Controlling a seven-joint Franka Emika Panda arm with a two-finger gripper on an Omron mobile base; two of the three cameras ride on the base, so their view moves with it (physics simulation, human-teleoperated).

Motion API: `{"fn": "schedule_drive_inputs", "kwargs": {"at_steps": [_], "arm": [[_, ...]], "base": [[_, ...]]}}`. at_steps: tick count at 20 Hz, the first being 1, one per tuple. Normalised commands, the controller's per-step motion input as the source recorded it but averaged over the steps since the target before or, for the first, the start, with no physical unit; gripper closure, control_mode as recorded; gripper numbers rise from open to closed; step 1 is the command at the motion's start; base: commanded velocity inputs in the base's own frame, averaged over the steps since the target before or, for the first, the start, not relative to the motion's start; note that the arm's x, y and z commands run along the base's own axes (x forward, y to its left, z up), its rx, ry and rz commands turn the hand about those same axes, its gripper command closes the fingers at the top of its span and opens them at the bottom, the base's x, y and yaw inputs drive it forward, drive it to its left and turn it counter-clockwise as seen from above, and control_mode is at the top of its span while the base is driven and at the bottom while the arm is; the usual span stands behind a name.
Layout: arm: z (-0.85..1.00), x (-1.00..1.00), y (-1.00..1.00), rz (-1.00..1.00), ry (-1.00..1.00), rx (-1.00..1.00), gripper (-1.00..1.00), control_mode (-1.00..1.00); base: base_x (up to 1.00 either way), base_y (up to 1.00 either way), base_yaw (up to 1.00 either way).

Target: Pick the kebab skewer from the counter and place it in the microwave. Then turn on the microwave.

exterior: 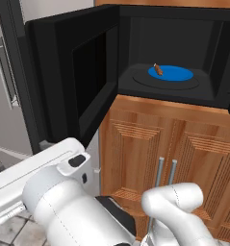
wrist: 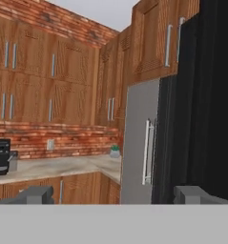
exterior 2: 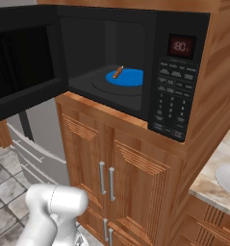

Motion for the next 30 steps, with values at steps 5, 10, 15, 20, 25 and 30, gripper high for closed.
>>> {"fn": "schedule_drive_inputs", "kwargs": {"at_steps": [5, 10, 15, 20, 25, 30], "arm": [[-0.11, 0.3, 0.31, -0.01, -0.05, -0.01, -1.0, -1.0], [-0.15, 0.33, 0.32, -0.01, -0.04, -0.01, -1.0, -1.0], [-0.16, 0.41, 0.3, -0.01, -0.02, 0.0, -1.0, -1.0], [-0.17, 0.42, 0.36, -0.02, -0.01, -0.01, -1.0, -1.0], [-0.18, 0.28, 0.44, -0.01, 0.0, -0.04, -1.0, -1.0], [-0.1, 0.38, 0.35, 0.0, -0.01, -0.01, -1.0, -1.0]], "base": [[0.0, 0.0, 0.0], [0.0, 0.0, 0.0], [0.0, 0.0, 0.0], [0.0, 0.0, 0.0], [0.0, 0.0, 0.0], [0.0, 0.0, 0.0]]}}
